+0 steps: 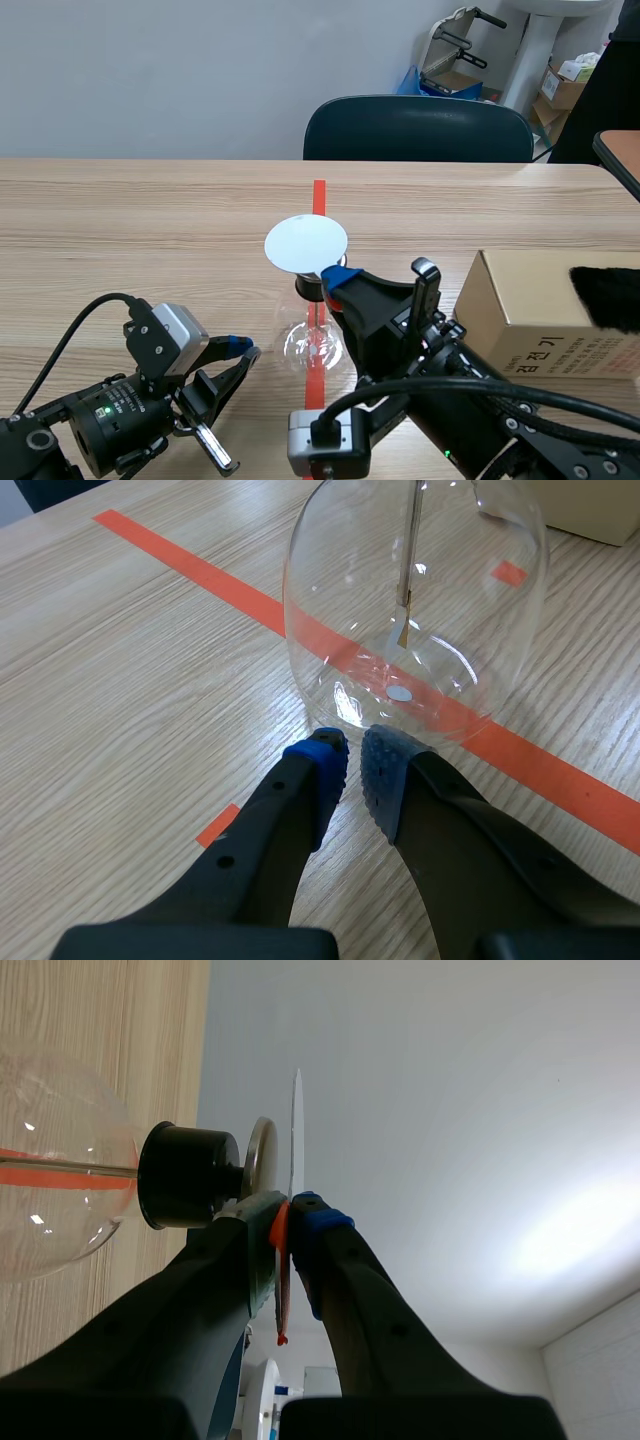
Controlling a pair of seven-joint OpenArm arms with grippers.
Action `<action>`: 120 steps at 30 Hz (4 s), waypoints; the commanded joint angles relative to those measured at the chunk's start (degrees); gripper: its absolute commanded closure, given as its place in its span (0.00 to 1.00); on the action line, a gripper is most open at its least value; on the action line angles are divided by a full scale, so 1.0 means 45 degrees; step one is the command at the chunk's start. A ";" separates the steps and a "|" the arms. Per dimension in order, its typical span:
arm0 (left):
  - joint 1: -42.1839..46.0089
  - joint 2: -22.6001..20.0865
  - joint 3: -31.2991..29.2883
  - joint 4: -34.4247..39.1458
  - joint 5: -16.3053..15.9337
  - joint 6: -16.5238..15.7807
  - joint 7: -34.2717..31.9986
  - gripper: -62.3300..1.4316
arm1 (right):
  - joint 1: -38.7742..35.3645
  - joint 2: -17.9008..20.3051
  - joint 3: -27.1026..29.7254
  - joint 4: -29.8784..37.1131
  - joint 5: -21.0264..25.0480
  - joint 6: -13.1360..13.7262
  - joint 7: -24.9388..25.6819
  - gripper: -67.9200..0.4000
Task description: Do the electroscope experiment
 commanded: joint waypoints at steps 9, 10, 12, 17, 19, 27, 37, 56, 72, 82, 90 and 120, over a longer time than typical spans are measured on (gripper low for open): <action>-0.0010 0.0068 -0.0010 0.0175 -0.0083 0.0005 -0.0267 0.84 | 0.0010 0.0058 0.0097 0.0092 0.0005 -0.0141 -0.0597 0.98; -0.0010 0.0068 -0.0010 0.0175 -0.0083 0.0005 -0.0267 0.84 | 0.0010 0.0058 0.0097 0.0092 0.0005 -0.0141 -0.0860 0.98; -0.0010 0.0068 -0.0010 0.0175 -0.0083 0.0005 -0.0267 0.84 | 0.0010 0.0058 0.0097 0.0092 0.0005 -0.0141 -0.1486 0.98; -0.0010 0.0068 -0.0010 0.0175 -0.0083 0.0005 -0.0272 0.84 | 0.0010 0.0058 0.0097 0.0092 0.0010 -0.0141 -0.3473 0.98; -0.0010 0.0068 -0.0010 0.0175 -0.0083 0.0005 -0.0272 0.84 | 0.0010 0.0058 0.0097 0.0092 0.0010 -0.0141 -0.4318 0.98; -0.0010 0.0068 -0.0010 0.0175 -0.0083 0.0005 -0.0272 0.84 | 0.0010 0.0058 0.0097 0.0092 0.0010 -0.0141 -0.7174 0.98; -0.0010 0.0102 -0.0010 0.0175 -0.0078 -0.0005 -0.0267 0.84 | 0.0010 0.0058 0.0097 0.0092 0.0010 -0.0141 -0.8786 0.98; -0.0010 0.0097 -0.0010 0.0175 -0.0078 0.0000 -0.0267 0.84 | 0.0010 0.0058 0.0097 0.0092 0.0005 -0.0141 -0.4493 0.98; -0.0010 0.0102 -0.0010 0.0175 -0.0078 -0.0005 -0.0272 0.84 | 0.0010 0.0058 0.0097 0.0092 0.0005 -0.0141 -0.0549 0.98; -0.0010 0.0102 -0.0010 0.0175 -0.0078 -0.0005 -0.0272 0.84 | 0.0010 0.0058 0.0097 0.0092 0.0005 -0.0141 -0.0335 0.98; -0.0010 0.0102 -0.0010 0.0175 -0.0078 0.0000 -0.0272 0.84 | 0.0010 0.0058 0.0097 0.0092 0.0005 -0.0141 -0.0340 0.98; -0.0010 0.0097 -0.0010 0.0175 -0.0078 0.0000 -0.0272 0.84 | 0.0010 0.0063 0.0097 0.0092 0.0015 -0.0141 -1.0069 0.98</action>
